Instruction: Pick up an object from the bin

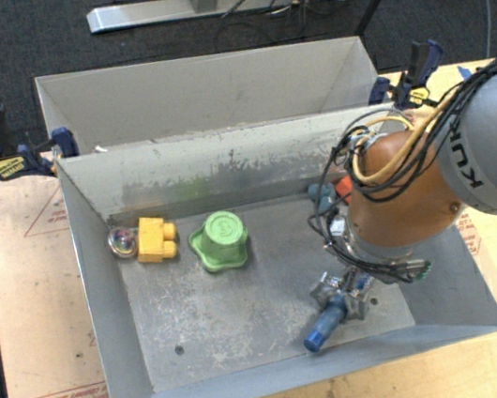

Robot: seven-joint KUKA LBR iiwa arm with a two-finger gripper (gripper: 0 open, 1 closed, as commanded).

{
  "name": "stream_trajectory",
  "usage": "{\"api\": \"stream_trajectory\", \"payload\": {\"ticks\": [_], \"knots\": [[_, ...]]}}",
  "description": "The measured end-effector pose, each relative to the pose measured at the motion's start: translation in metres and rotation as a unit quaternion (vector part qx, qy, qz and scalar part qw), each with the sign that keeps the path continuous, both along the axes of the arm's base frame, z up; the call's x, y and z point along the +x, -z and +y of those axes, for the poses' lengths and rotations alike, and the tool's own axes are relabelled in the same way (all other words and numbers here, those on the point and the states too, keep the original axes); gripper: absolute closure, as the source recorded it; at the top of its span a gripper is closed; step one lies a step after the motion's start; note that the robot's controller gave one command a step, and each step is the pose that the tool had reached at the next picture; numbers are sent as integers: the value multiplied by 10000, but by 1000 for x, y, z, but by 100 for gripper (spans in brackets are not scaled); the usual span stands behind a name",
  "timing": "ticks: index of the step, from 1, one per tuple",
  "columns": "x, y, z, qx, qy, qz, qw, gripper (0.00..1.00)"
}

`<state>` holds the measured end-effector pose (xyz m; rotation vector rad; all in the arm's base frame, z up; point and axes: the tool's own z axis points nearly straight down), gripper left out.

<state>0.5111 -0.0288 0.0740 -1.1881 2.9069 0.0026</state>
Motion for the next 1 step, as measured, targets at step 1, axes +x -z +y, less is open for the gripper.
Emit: {"api": "stream_trajectory", "payload": {"ticks": [1], "knots": [[-15,-180,2,-8,78,-37,10000,100]]}}
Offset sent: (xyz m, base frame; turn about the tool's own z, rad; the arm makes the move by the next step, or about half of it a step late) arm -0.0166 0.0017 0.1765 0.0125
